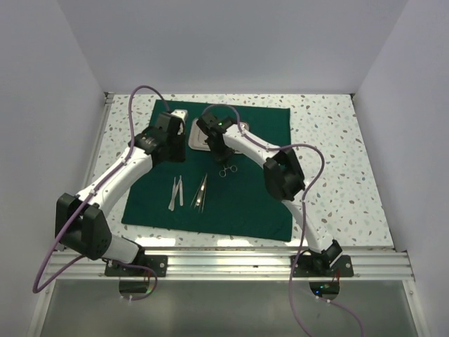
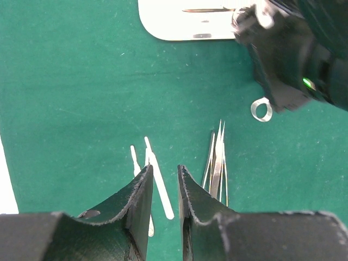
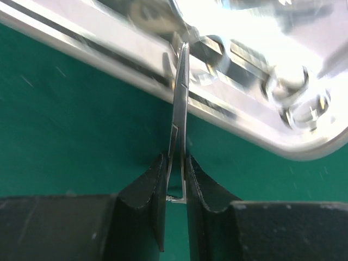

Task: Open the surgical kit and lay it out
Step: Pick up the medical item from the container, then place the medical item in the surgical kit.

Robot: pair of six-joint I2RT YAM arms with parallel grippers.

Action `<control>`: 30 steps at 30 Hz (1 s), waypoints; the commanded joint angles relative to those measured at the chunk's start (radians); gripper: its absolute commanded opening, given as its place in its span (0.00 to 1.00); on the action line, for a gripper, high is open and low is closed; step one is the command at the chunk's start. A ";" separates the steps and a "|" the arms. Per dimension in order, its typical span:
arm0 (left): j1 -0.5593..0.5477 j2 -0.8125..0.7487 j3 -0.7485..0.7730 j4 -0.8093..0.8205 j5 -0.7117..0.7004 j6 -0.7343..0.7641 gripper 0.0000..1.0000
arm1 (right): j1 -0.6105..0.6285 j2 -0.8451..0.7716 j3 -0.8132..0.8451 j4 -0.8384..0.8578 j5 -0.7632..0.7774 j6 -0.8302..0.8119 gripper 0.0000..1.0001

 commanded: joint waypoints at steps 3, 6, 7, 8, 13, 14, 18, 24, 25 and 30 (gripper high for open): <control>0.009 0.013 0.035 0.049 0.014 0.017 0.27 | -0.003 -0.240 -0.186 0.003 0.067 -0.011 0.00; 0.009 0.027 0.043 0.055 0.026 0.014 0.25 | -0.008 -0.341 -0.310 0.017 0.074 0.023 0.00; 0.009 0.033 0.045 0.057 0.029 0.011 0.25 | -0.005 -0.374 -0.346 0.023 0.074 0.049 0.00; 0.009 0.036 0.046 0.064 0.039 0.008 0.24 | -0.006 -0.430 -0.386 0.028 0.076 0.067 0.00; 0.009 0.079 0.048 0.095 0.057 -0.003 0.24 | -0.012 -0.614 -0.714 0.095 0.027 0.280 0.00; 0.009 0.086 0.051 0.098 0.057 -0.006 0.23 | -0.014 -0.644 -0.810 0.115 -0.033 0.323 0.00; 0.008 0.138 0.090 0.109 0.046 -0.023 0.20 | -0.011 -0.774 -1.029 0.337 -0.223 0.565 0.00; 0.009 0.198 0.161 0.116 0.062 -0.036 0.18 | -0.012 -0.794 -1.037 0.425 -0.219 0.684 0.00; 0.009 0.203 0.166 0.113 0.063 -0.036 0.17 | -0.011 -0.784 -1.027 0.431 -0.217 0.690 0.00; 0.009 0.211 0.180 0.103 0.066 -0.033 0.16 | -0.009 -0.716 -0.943 0.414 -0.216 0.690 0.00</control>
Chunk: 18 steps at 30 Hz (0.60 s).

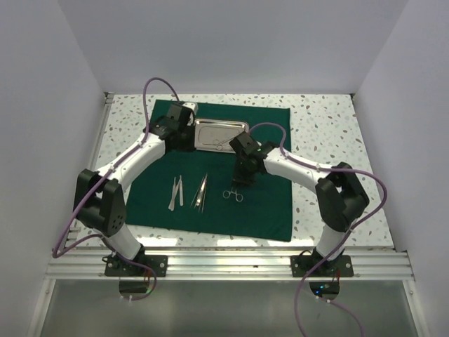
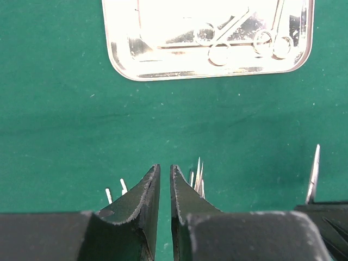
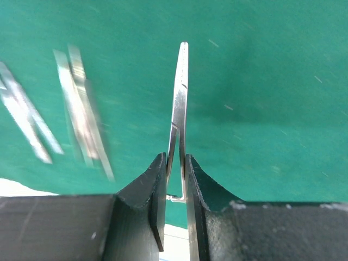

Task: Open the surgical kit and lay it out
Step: Place the medical item in the surgical kit.

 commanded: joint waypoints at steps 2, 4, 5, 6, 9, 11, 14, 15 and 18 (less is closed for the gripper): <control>0.009 -0.008 0.037 0.025 0.005 -0.009 0.16 | 0.001 0.032 0.088 0.025 -0.005 0.038 0.00; 0.009 -0.020 0.032 0.022 -0.006 -0.007 0.16 | 0.001 0.046 0.089 -0.001 -0.008 0.022 0.00; 0.008 -0.024 0.031 0.020 -0.017 -0.007 0.16 | 0.003 0.049 0.080 -0.013 -0.018 0.015 0.00; 0.009 -0.029 0.028 0.020 -0.021 -0.007 0.16 | 0.003 0.052 0.076 -0.018 -0.020 0.000 0.00; 0.009 -0.031 0.025 0.028 -0.033 -0.012 0.16 | 0.020 0.050 0.062 -0.050 -0.020 -0.037 0.00; 0.009 -0.023 0.028 0.037 -0.037 -0.021 0.16 | 0.030 0.049 0.053 -0.065 -0.020 -0.054 0.00; 0.009 -0.008 0.043 0.043 -0.035 -0.024 0.17 | 0.030 0.052 0.039 -0.055 -0.052 -0.072 0.00; 0.008 0.009 0.061 0.045 -0.035 -0.024 0.17 | 0.030 0.061 0.037 -0.053 -0.064 -0.081 0.00; 0.009 0.054 0.125 0.033 -0.044 -0.015 0.19 | 0.029 0.084 0.036 -0.065 -0.093 -0.089 0.21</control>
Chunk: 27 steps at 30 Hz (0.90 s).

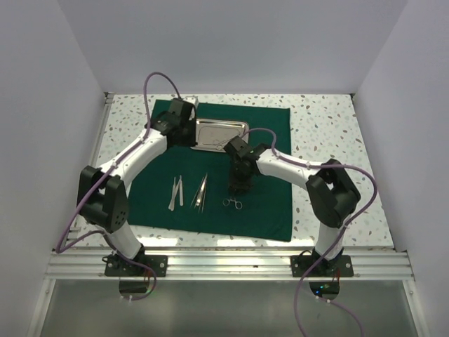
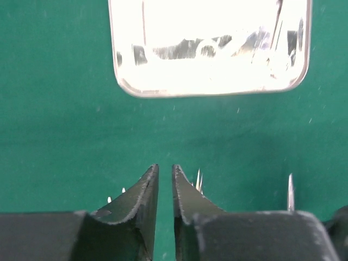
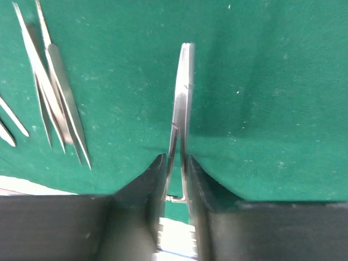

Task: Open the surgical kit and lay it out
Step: Place the medical item in the surgical kit, then pick up the medical item from the container.

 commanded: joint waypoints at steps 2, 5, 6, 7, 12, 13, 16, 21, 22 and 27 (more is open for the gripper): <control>0.009 0.072 0.150 0.023 -0.032 0.002 0.23 | -0.001 0.021 -0.014 -0.024 -0.054 -0.035 0.57; 0.009 0.136 0.249 0.006 -0.039 0.017 0.27 | -0.001 0.011 -0.006 -0.048 -0.051 -0.049 0.87; 0.008 0.155 0.276 -0.003 -0.039 0.025 0.27 | 0.000 0.005 0.000 -0.057 -0.037 -0.064 0.89; 0.009 0.176 0.304 -0.008 -0.039 0.028 0.27 | 0.000 -0.014 0.018 -0.070 -0.025 -0.070 0.90; 0.003 0.342 0.480 -0.006 0.017 0.076 0.27 | -0.032 -0.114 0.115 -0.186 0.099 -0.133 0.90; 0.000 0.368 0.502 -0.005 0.038 0.086 0.27 | -0.044 -0.134 0.144 -0.199 0.136 -0.141 0.91; -0.017 0.462 0.577 -0.006 0.066 0.125 0.28 | -0.111 -0.211 0.186 -0.249 0.170 -0.187 0.91; -0.046 0.563 0.622 0.030 0.158 0.183 0.53 | -0.288 -0.312 0.178 -0.303 0.149 -0.253 0.90; -0.052 0.569 0.617 0.043 0.162 0.191 0.55 | -0.306 -0.318 0.174 -0.312 0.152 -0.264 0.90; -0.097 0.608 0.606 0.093 0.153 0.206 0.59 | -0.377 -0.343 0.158 -0.350 0.141 -0.313 0.89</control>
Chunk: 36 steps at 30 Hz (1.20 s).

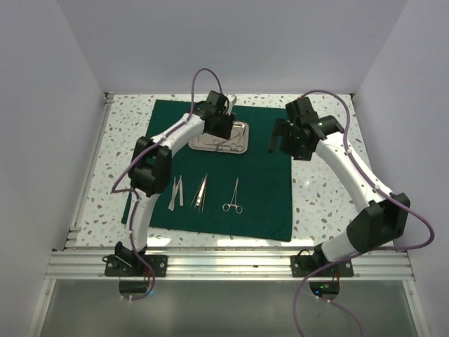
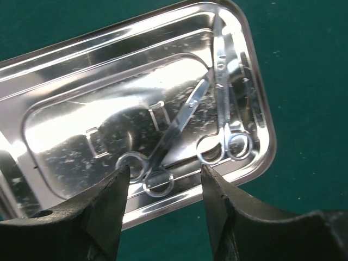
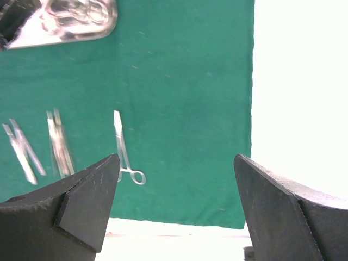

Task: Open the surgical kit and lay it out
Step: Pick up the medical item from the container.

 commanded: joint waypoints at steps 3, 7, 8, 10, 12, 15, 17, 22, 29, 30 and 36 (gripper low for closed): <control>-0.053 0.049 0.064 0.073 -0.014 0.055 0.58 | -0.020 0.000 -0.019 -0.068 -0.022 -0.068 0.89; -0.067 0.104 0.112 0.048 -0.077 0.070 0.56 | -0.025 0.021 -0.013 -0.070 -0.029 -0.074 0.89; -0.065 0.108 0.112 0.053 -0.080 0.073 0.56 | -0.028 0.024 -0.012 -0.068 -0.030 -0.074 0.89; -0.065 0.118 0.113 0.056 -0.093 0.084 0.56 | -0.030 0.027 -0.010 -0.068 -0.033 -0.074 0.89; -0.061 0.135 0.124 0.059 -0.096 0.084 0.56 | -0.034 0.036 -0.010 -0.065 -0.039 -0.073 0.89; -0.051 0.165 0.155 0.054 -0.087 0.078 0.56 | -0.037 0.047 -0.009 -0.065 -0.046 -0.073 0.89; -0.048 0.187 0.184 0.048 -0.085 0.075 0.56 | -0.039 0.053 -0.004 -0.067 -0.050 -0.074 0.88; -0.042 0.202 0.207 0.045 -0.105 0.072 0.55 | -0.045 0.090 0.024 -0.071 -0.059 -0.082 0.88; -0.038 0.219 0.158 0.036 -0.177 0.145 0.47 | -0.056 0.156 0.070 -0.073 -0.093 -0.086 0.88; -0.039 0.216 0.146 0.037 -0.189 0.150 0.47 | -0.057 0.164 0.079 -0.071 -0.096 -0.086 0.88; -0.036 0.225 0.092 0.034 -0.200 0.158 0.37 | -0.063 0.205 0.110 -0.071 -0.113 -0.097 0.88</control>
